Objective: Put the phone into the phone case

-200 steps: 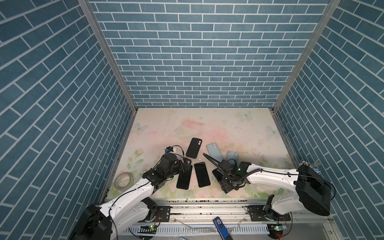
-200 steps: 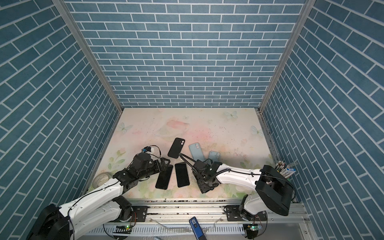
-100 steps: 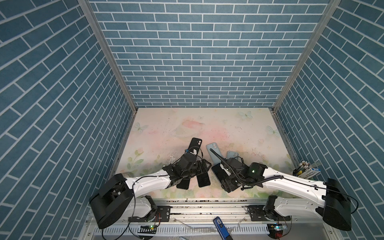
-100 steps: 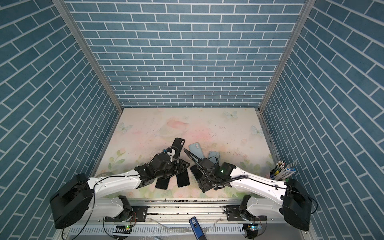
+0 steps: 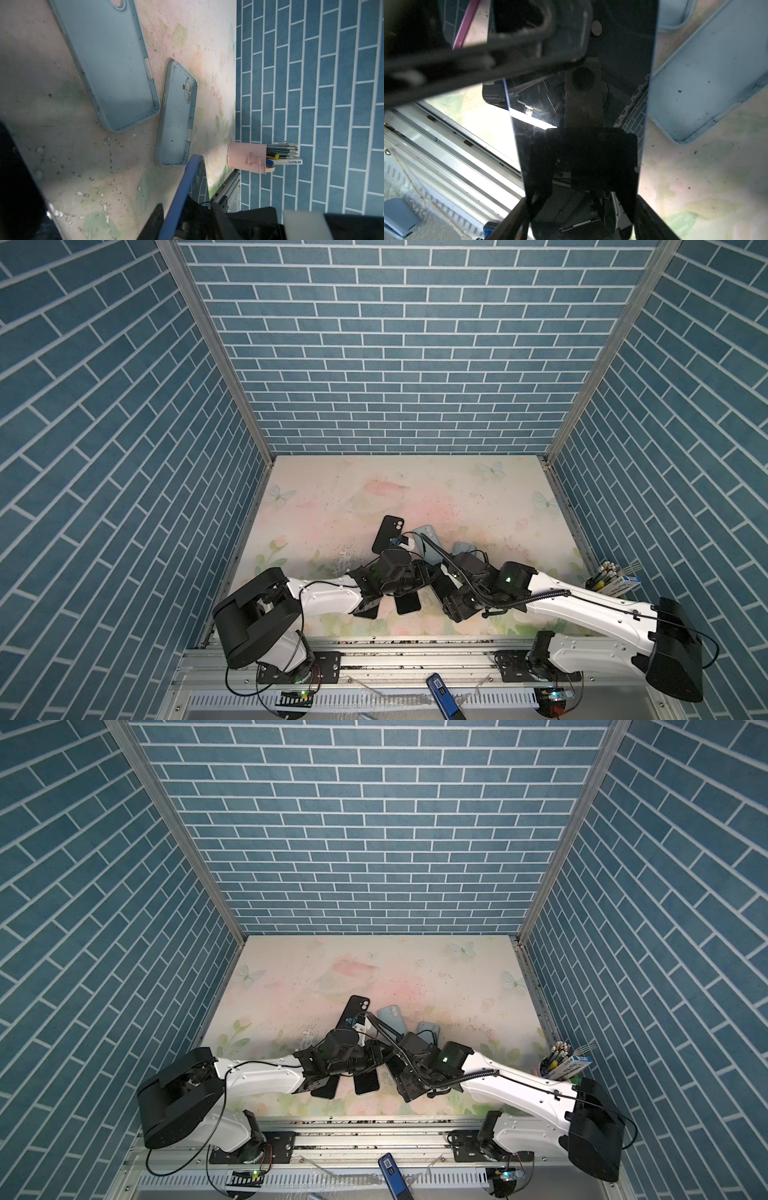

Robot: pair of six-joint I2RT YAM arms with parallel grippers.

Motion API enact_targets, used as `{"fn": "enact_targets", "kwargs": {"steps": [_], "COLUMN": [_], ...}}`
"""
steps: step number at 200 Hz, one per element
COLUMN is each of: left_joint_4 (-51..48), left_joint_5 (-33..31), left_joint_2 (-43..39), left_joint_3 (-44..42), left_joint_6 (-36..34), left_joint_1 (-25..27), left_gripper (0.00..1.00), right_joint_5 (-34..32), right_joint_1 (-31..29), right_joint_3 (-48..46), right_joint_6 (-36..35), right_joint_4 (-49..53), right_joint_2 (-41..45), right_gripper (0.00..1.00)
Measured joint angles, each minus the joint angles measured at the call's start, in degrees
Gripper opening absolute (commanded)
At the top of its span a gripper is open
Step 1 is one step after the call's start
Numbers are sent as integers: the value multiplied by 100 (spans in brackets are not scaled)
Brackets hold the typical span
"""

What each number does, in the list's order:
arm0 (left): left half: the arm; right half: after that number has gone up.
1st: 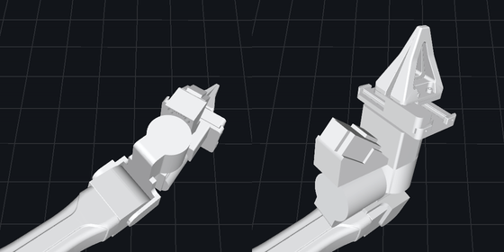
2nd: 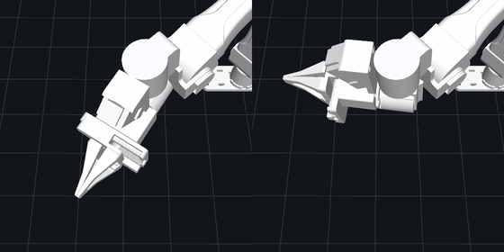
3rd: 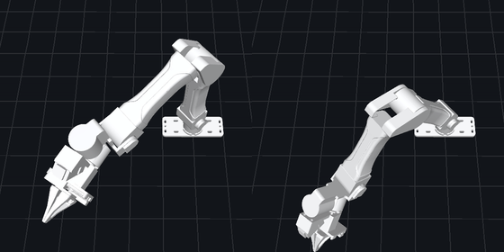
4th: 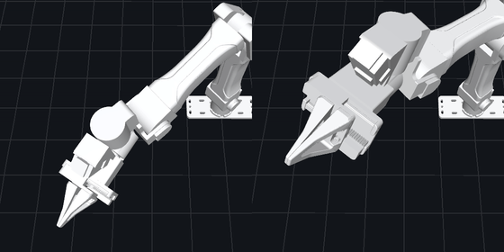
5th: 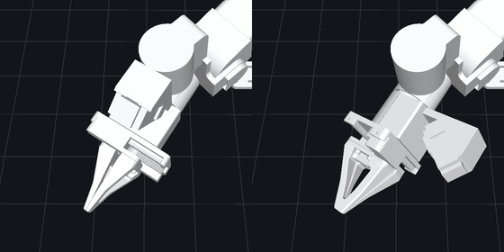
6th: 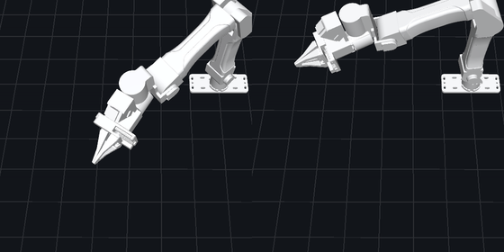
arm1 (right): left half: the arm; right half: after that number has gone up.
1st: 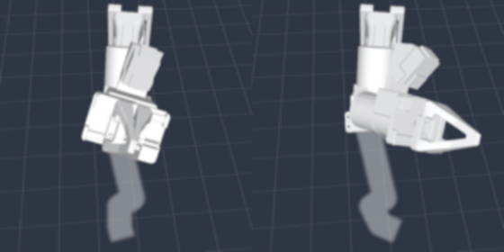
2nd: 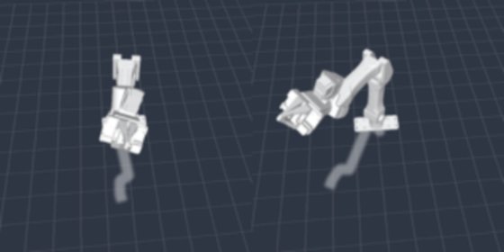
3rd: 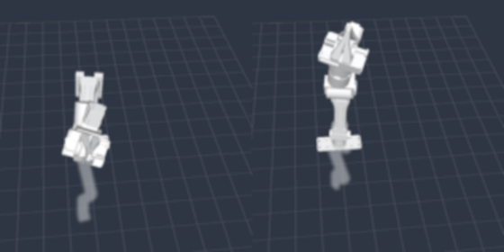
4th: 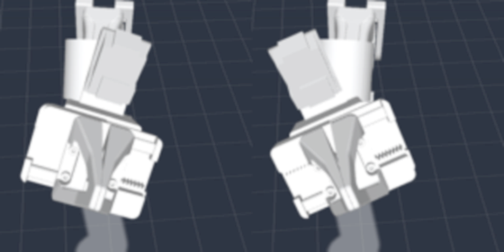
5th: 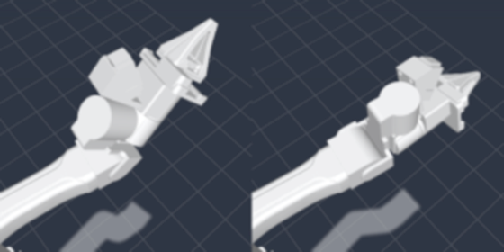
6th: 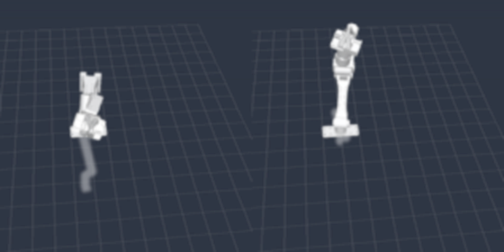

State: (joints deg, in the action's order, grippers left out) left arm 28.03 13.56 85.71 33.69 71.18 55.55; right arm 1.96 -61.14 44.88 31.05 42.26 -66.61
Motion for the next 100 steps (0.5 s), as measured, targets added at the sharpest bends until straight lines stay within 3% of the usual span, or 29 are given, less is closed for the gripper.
{"fn": "enact_targets", "kwargs": {"steps": [44, 76, 100], "left_joint_4": [531, 654, 647], "left_joint_5": [59, 81, 68], "left_joint_2": [109, 146, 0], "left_joint_3": [-33, -109, -238], "left_joint_6": [98, 188, 190], "left_joint_1": [31, 52, -26], "left_gripper": [6, 4, 4], "right_joint_5": [63, 70, 61], "right_joint_1": [26, 2, 35], "right_joint_3": [59, 125, 168], "right_joint_6": [48, 31, 57], "right_joint_4": [-33, -116, -81], "right_joint_2": [20, 57, 238], "right_gripper": [63, 82, 85]}}
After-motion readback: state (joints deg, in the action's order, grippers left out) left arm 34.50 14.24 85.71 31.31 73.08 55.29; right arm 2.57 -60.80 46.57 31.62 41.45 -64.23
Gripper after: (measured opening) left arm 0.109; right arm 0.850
